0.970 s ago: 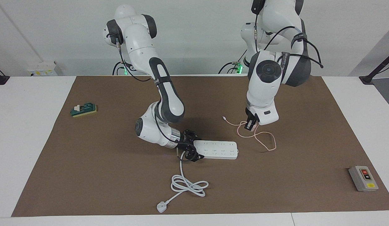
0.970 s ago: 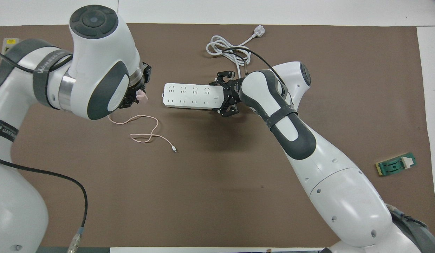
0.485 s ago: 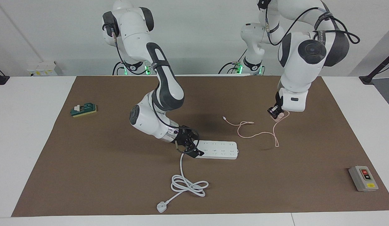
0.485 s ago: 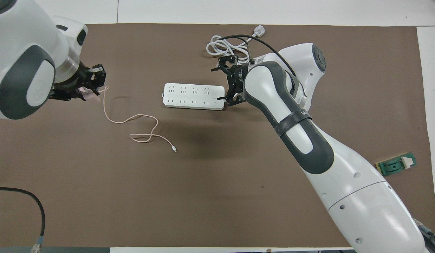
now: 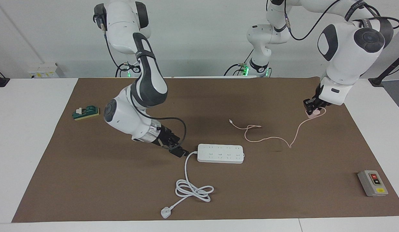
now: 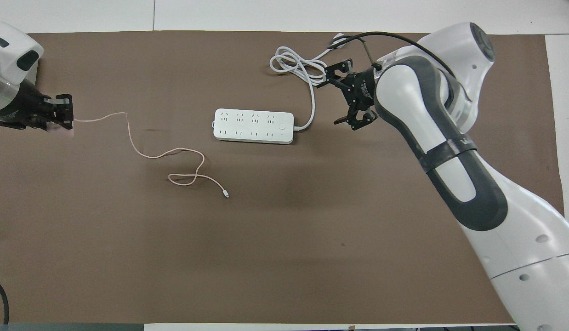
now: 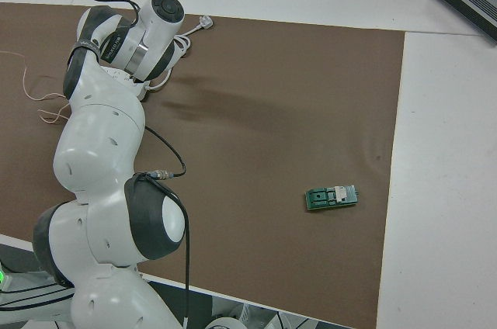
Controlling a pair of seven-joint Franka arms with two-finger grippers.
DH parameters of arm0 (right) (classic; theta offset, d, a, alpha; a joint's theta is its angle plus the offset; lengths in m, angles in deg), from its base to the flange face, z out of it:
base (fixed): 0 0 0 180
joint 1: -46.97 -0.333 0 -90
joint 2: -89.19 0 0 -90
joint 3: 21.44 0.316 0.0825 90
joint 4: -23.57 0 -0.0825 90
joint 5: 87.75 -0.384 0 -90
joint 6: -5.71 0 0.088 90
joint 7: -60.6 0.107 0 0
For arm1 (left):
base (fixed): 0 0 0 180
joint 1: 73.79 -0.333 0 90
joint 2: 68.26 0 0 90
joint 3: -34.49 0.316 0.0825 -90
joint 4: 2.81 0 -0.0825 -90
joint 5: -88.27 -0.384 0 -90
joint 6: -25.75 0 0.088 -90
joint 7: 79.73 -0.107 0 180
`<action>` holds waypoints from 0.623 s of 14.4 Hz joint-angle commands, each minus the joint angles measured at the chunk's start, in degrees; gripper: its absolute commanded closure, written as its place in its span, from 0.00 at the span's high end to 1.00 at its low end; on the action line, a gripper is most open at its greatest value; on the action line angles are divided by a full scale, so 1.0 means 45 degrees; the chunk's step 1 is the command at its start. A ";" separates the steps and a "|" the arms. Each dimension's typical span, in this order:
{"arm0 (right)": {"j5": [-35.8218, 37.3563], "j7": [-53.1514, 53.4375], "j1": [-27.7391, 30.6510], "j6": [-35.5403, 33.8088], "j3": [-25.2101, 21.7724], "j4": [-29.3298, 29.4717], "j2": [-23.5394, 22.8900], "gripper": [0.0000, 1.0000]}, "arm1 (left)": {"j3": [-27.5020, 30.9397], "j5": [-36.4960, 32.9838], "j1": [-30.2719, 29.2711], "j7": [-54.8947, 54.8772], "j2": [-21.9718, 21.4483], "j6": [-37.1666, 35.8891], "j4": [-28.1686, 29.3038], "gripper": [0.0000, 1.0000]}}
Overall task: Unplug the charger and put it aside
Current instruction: 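Carry the plug toward the left arm while the right gripper withdraws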
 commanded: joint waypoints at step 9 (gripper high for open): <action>0.5250 -0.1227 0.2439 -0.4409 0.0050 -0.0556 0.3726 1.00 | -0.0067 0.0180 -0.1264 -0.2678 -0.1591 -0.1882 0.0382 0.00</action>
